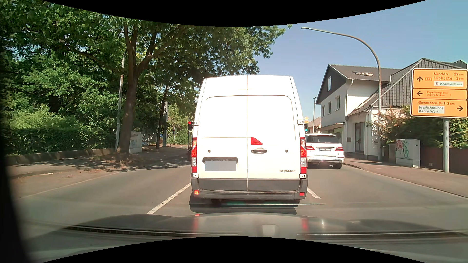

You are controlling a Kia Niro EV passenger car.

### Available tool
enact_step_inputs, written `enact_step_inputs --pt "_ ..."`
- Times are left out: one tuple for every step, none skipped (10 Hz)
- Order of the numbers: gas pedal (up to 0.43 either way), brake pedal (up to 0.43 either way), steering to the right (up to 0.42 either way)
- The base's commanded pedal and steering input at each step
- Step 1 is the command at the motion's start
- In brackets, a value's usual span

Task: Follow the waypoints while adhering to traffic rules and regulations

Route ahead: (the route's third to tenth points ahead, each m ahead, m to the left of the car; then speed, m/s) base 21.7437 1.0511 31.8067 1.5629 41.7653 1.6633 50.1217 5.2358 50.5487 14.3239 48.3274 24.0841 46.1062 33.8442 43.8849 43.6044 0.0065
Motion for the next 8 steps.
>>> enact_step_inputs --pt "0.0 0.006 0.0" --pt "0.0 0.006 0.001" --pt "0.0 0.006 0.001" --pt "0.0 0.006 0.0" --pt "0.0 0.006 0.0" --pt "0.0 0.006 0.001" --pt "0.0 0.006 0.001" --pt "0.0 0.006 0.0"
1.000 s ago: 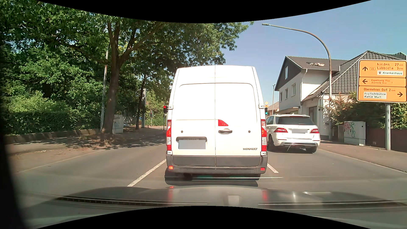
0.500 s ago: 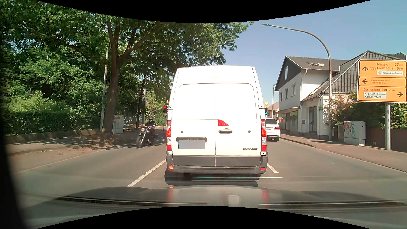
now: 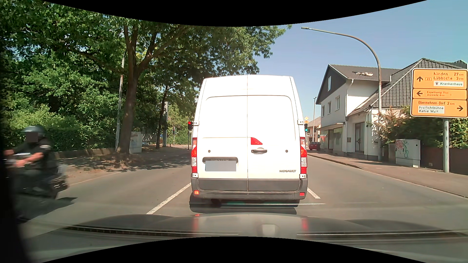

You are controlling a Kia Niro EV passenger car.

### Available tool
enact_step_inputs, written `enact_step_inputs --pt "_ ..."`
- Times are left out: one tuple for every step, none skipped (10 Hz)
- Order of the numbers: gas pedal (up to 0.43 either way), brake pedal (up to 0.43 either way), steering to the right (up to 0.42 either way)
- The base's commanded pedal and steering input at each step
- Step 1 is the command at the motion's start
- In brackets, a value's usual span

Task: Follow the waypoints while adhering to traffic rules and regulations

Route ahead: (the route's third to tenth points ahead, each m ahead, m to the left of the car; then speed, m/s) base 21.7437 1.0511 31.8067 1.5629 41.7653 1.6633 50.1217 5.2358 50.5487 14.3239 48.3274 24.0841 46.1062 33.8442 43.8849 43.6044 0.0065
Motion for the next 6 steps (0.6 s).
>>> enact_step_inputs --pt "0.0 0.006 0.001" --pt "0.0 0.006 0.001" --pt "0.0 0.006 0.001" --pt "0.0 0.006 0.0" --pt "0.0 0.006 0.001" --pt "0.0 0.006 0.001"
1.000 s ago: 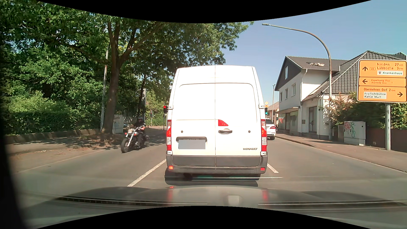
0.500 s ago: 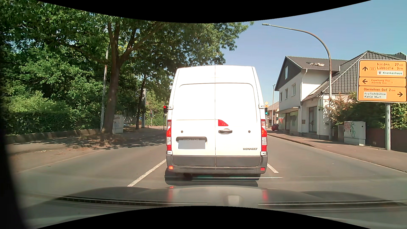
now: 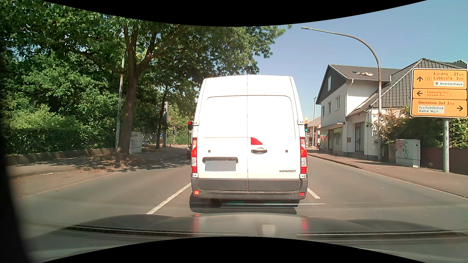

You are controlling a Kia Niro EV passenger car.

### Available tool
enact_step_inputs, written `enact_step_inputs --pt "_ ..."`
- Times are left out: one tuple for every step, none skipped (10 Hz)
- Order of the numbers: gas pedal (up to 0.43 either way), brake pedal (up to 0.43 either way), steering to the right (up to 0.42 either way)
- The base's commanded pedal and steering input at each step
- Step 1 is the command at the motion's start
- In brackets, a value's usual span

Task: Follow the waypoints while adhering to traffic rules and regulations

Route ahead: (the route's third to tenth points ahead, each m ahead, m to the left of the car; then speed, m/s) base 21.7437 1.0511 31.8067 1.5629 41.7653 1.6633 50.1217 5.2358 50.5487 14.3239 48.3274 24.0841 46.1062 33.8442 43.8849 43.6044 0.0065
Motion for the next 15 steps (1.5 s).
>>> enact_step_inputs --pt "0.0 0.006 0.001" --pt "0.0 0.006 0.001" --pt "0.0 0.006 0.0" --pt "0.0 0.006 0.001" --pt "0.0 0.006 0.001" --pt "0.0 0.006 0.001" --pt "0.0 0.006 0.001" --pt "0.0 0.006 0.001" --pt "0.0 0.006 0.001" --pt "0.0 0.006 0.001" --pt "0.0 0.006 0.0" --pt "0.0 0.006 0.0" --pt "0.0 0.006 0.001" --pt "0.0 0.006 0.001" --pt "0.0 0.006 0.001"
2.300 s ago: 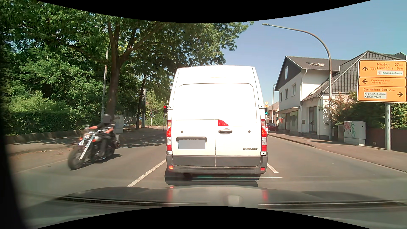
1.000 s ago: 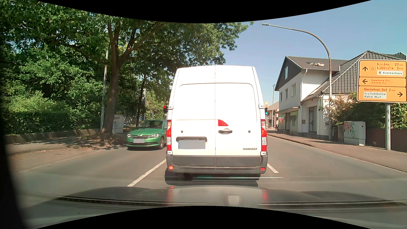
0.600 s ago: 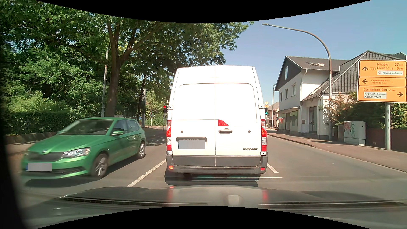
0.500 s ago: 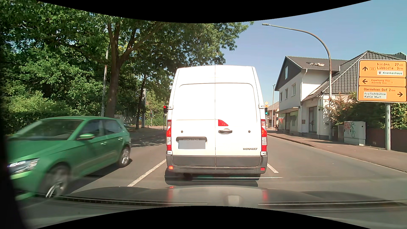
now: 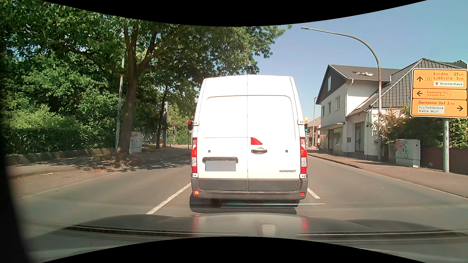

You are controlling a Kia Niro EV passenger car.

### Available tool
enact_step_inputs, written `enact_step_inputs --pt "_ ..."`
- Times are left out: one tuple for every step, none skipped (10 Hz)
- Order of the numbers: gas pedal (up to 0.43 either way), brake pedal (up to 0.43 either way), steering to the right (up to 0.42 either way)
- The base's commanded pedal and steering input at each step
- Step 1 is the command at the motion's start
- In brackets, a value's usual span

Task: Follow the waypoints while adhering to traffic rules and regulations

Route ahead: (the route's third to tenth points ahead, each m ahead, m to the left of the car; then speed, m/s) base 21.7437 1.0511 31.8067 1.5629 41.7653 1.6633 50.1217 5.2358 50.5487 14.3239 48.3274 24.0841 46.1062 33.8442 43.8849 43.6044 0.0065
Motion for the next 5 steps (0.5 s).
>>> enact_step_inputs --pt "0.0 0.006 0.001" --pt "0.0 0.006 0.0" --pt "0.0 0.006 0.001" --pt "0.0 0.006 0.001" --pt "0.0 0.006 0.001"
